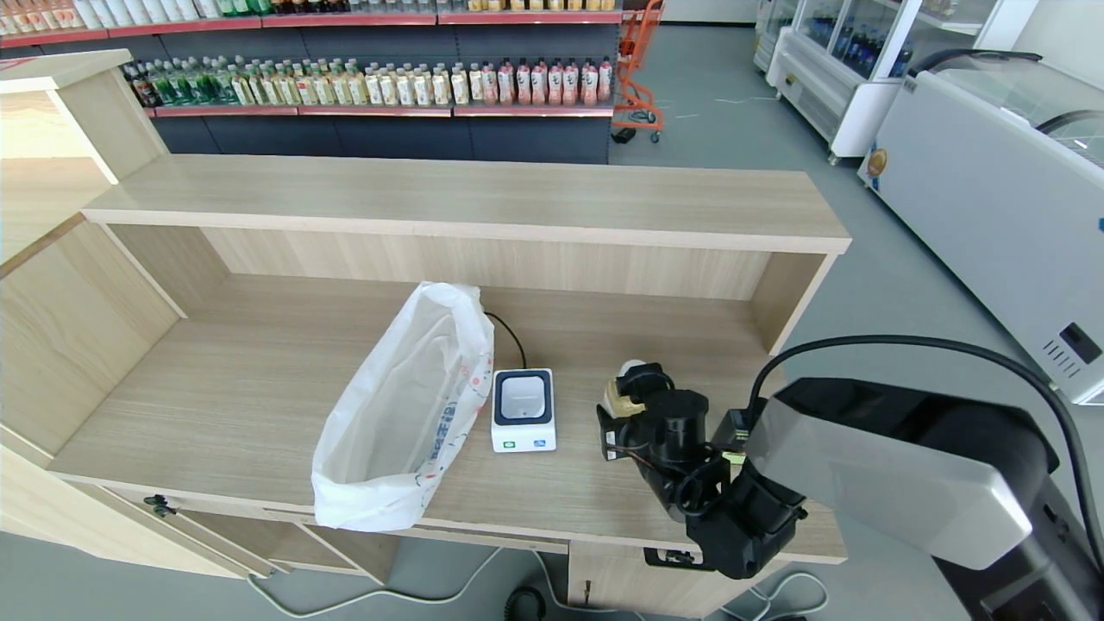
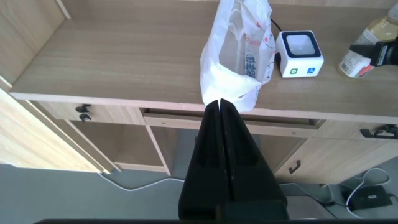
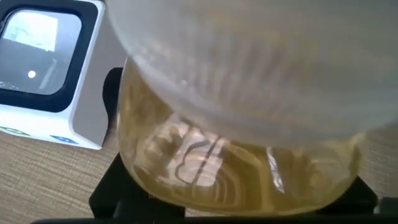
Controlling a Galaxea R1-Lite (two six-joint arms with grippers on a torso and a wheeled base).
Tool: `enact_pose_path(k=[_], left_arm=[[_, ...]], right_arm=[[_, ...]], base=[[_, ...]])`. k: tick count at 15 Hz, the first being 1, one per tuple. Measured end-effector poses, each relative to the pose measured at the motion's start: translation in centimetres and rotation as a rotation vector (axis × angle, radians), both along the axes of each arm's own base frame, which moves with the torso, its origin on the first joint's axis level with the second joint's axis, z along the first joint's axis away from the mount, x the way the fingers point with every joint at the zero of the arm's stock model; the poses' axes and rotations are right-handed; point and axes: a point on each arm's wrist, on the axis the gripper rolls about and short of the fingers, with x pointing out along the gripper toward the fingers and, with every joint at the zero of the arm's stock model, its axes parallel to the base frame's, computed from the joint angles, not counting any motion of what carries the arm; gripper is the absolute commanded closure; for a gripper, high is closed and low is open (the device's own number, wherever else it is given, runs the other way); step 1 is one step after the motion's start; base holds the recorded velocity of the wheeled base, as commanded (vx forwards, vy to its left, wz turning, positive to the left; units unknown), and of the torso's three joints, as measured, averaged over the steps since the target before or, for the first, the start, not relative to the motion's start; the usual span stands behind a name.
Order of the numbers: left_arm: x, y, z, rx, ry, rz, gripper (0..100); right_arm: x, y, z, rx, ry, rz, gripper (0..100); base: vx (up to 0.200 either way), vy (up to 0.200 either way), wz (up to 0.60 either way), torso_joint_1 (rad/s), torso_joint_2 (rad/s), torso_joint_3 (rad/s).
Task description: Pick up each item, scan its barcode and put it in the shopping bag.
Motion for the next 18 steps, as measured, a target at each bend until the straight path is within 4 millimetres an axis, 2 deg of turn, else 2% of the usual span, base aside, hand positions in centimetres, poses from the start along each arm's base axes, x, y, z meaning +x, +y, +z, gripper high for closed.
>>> enact_pose_path(k=[2, 4, 8, 12, 15, 18], left_arm=[[0.0, 0.0, 0.0, 0.000, 0.000, 0.000, 100], [0.0, 0.0, 0.0, 0.000, 0.000, 0.000, 100], [0.0, 0.0, 0.0, 0.000, 0.000, 0.000, 100], [0.0, 0.0, 0.0, 0.000, 0.000, 0.000, 100], [0.0, 0.0, 0.0, 0.000, 0.000, 0.000, 100], [0.0, 0.0, 0.0, 0.000, 0.000, 0.000, 100]], right_arm=[[0.0, -0.3, 0.4, 0.003, 0.001, -0.002, 100], [0.3, -0.9, 1.8, 0.021, -0.004, 0.005, 100], [0.4, -3.0, 7.4, 0.118, 0.014, 0.048, 100], [-0.6, -5.5, 13.3, 0.263, 0.028, 0.084, 100], [-3.3, -7.7, 19.4, 0.345, 0.021, 0.169, 100], [-8.7, -10.3, 24.9, 0.437, 0.066, 0.337, 100]], base=[[0.000, 0.000, 0.00, 0.000, 0.00, 0.000], [0.000, 0.000, 0.00, 0.000, 0.00, 0.000], [0.000, 0.000, 0.00, 0.000, 0.00, 0.000], [0.000, 0.000, 0.00, 0.000, 0.00, 0.000], [0.000, 0.000, 0.00, 0.000, 0.00, 0.000], [0.000, 0.000, 0.00, 0.000, 0.00, 0.000]])
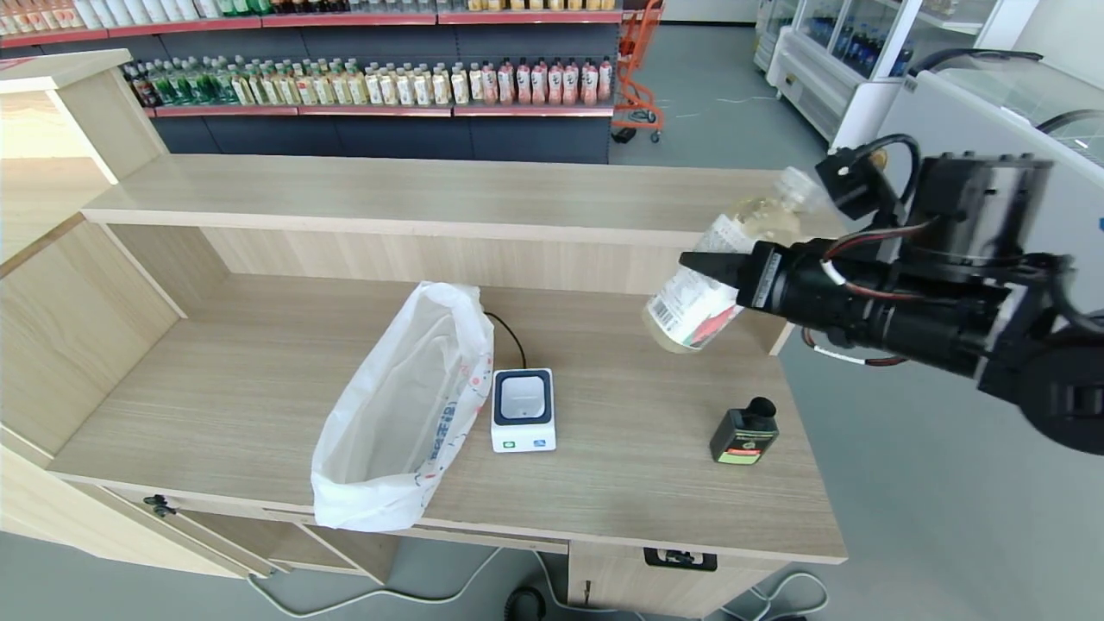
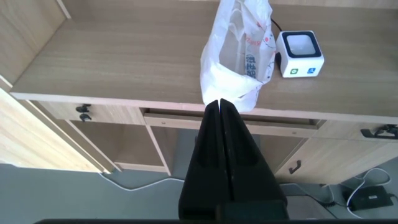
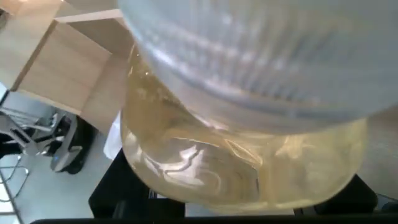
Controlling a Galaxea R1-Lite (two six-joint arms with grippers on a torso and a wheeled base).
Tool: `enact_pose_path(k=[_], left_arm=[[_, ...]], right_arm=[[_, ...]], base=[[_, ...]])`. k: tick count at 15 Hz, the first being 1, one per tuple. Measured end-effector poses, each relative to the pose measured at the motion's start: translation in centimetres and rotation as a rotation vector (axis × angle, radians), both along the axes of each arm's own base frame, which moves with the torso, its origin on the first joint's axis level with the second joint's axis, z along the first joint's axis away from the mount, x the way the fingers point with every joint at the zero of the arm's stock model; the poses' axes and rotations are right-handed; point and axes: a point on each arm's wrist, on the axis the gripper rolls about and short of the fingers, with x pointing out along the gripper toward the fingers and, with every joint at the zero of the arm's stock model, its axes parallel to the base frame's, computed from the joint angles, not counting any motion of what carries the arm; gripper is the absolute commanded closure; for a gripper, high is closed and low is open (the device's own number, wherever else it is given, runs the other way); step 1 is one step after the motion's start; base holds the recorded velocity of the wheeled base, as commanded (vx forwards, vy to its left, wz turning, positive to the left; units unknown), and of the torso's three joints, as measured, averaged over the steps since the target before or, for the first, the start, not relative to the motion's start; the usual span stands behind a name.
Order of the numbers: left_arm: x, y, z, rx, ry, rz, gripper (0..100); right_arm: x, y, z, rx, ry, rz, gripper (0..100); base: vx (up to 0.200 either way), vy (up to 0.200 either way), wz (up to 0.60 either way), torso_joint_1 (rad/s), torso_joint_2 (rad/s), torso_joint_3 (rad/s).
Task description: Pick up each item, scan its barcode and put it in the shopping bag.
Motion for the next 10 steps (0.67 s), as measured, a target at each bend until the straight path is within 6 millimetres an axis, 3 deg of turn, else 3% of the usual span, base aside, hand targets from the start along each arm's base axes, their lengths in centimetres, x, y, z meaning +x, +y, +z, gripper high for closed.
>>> enact_pose_path(k=[2, 5, 8, 10], left_arm=[[0.0, 0.0, 0.0, 0.000, 0.000, 0.000, 100], [0.0, 0.0, 0.0, 0.000, 0.000, 0.000, 100], [0.0, 0.0, 0.0, 0.000, 0.000, 0.000, 100], [0.0, 0.0, 0.0, 0.000, 0.000, 0.000, 100]], right_arm=[[-5.0, -2.1, 2.3, 0.044, 0.021, 0.189, 100], [-11.6, -4.5, 2.8, 0.059, 0.107, 0.409, 100], [-16.2, -5.5, 2.7, 0.075, 0.153, 0.548, 100], [-17.5, -6.0, 3.1, 0.086, 0.121, 0.581, 100]], base=[[0.000, 0.000, 0.00, 0.000, 0.00, 0.000], [0.000, 0.000, 0.00, 0.000, 0.00, 0.000], [0.000, 0.000, 0.00, 0.000, 0.00, 0.000], [0.000, 0.000, 0.00, 0.000, 0.00, 0.000]])
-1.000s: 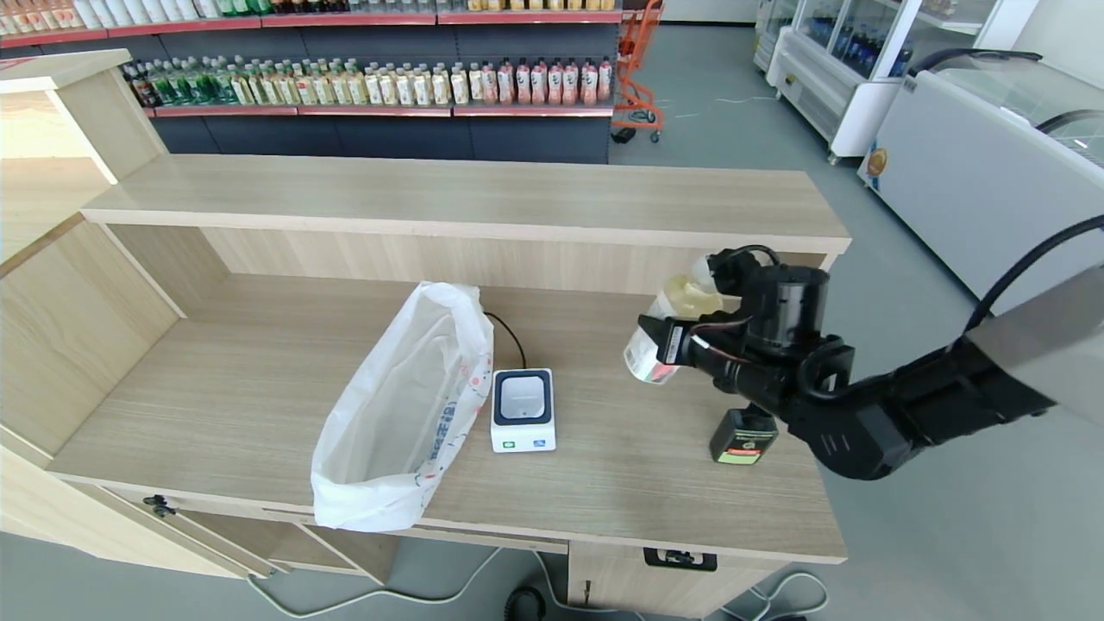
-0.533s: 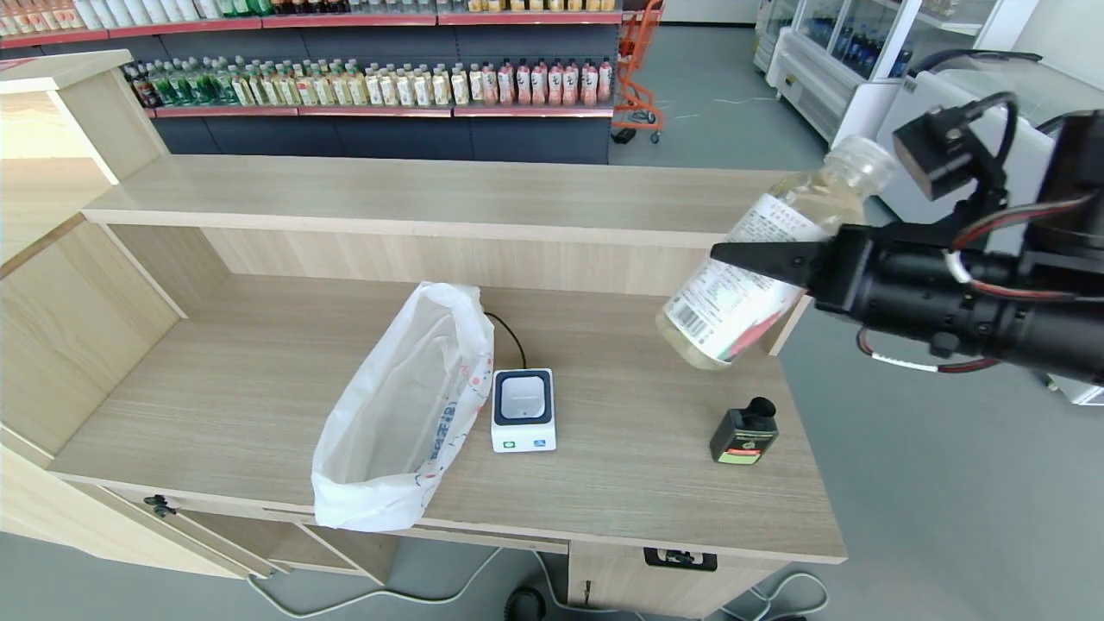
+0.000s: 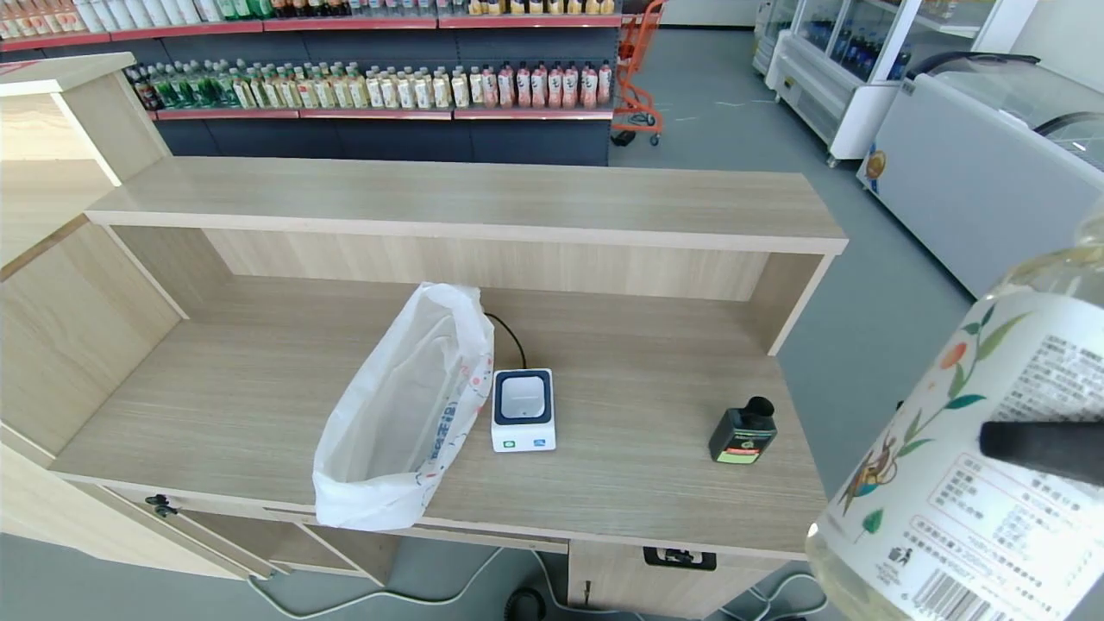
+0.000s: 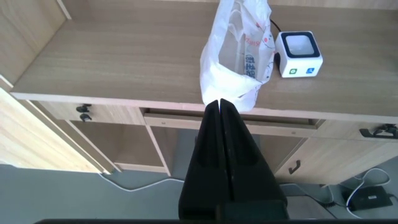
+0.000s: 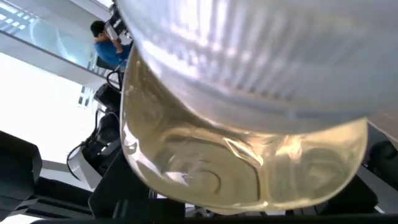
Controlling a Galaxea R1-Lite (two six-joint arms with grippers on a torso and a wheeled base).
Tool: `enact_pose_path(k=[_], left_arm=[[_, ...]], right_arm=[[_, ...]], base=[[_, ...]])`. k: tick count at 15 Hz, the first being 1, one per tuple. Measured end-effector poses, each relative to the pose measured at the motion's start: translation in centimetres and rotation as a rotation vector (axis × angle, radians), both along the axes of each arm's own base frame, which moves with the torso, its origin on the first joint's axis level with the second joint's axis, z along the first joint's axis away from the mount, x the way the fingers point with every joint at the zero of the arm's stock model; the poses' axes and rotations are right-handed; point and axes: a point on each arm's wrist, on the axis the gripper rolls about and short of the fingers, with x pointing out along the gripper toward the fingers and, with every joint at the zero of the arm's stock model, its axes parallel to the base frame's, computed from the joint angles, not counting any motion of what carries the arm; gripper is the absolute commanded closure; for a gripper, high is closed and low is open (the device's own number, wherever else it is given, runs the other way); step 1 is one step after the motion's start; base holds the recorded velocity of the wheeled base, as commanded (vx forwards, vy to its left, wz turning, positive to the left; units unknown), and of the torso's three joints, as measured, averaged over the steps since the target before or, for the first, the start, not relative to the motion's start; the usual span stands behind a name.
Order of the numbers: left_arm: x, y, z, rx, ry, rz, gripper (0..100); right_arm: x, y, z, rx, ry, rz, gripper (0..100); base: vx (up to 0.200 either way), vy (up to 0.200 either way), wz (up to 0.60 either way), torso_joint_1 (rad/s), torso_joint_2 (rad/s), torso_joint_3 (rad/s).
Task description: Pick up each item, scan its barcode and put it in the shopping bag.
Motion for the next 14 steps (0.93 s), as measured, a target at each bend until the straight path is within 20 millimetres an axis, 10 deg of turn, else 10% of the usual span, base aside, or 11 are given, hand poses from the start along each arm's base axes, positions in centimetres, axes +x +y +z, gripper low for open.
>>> enact_pose_path(k=[14], left_arm=[[0.0, 0.0, 0.0, 0.000, 0.000, 0.000, 100]], right_arm=[[-2.7, -0.5, 2.8, 0.032, 0.033, 0.128, 100]], base=[[0.000, 0.000, 0.00, 0.000, 0.00, 0.000]])
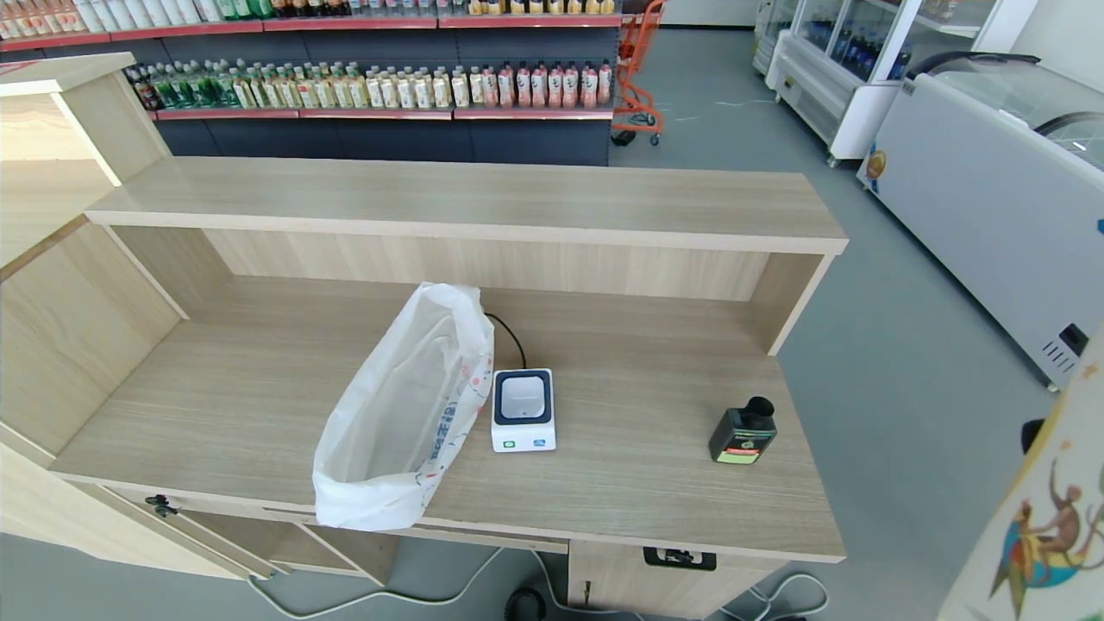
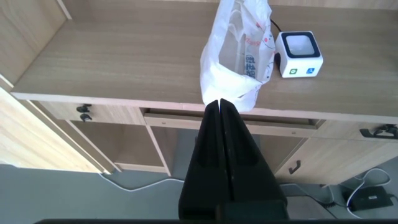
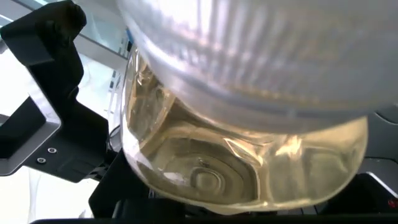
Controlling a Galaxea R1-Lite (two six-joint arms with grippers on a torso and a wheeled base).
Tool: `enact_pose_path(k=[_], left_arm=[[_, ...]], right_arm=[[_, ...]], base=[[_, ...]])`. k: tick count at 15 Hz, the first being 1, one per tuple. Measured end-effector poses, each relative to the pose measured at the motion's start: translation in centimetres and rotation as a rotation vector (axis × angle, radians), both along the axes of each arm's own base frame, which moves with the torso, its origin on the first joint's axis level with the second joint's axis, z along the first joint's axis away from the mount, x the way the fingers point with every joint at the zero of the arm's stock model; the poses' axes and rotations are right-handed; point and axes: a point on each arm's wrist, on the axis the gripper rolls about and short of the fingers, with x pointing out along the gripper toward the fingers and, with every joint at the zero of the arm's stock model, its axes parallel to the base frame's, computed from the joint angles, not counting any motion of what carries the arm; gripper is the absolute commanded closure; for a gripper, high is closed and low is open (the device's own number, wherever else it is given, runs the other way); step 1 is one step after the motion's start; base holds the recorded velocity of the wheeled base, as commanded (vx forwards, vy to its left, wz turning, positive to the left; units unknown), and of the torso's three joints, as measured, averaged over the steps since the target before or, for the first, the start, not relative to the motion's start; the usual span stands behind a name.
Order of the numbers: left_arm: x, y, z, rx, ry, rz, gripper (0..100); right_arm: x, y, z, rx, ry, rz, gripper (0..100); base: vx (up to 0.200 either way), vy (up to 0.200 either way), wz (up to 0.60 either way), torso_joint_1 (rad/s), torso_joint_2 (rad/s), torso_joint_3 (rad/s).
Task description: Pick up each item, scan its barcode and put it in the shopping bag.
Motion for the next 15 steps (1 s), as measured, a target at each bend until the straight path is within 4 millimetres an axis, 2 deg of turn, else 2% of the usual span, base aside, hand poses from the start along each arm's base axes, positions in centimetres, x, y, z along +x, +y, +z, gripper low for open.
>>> enact_pose_path(k=[7, 10, 12, 15], left_arm=[[0.0, 0.0, 0.0, 0.000, 0.000, 0.000, 100], [0.0, 0.0, 0.0, 0.000, 0.000, 0.000, 100], [0.0, 0.0, 0.0, 0.000, 0.000, 0.000, 100], [0.0, 0.0, 0.0, 0.000, 0.000, 0.000, 100]], right_arm=[[-0.1, -0.2, -0.6, -0.015, 0.006, -0.011, 100], [0.1, -0.2, -1.0, -0.038, -0.049, -0.038, 100], [1.1, -0.5, -2.0, -0.138, -0.219, -0.163, 100], [4.0, -1.6, -4.3, -0.418, -0.491, -0.480, 100]], base=[[0.000, 0.000, 0.00, 0.000, 0.00, 0.000], [0.000, 0.000, 0.00, 0.000, 0.00, 0.000], [0.000, 0.000, 0.00, 0.000, 0.00, 0.000], [0.000, 0.000, 0.00, 0.000, 0.00, 0.000]])
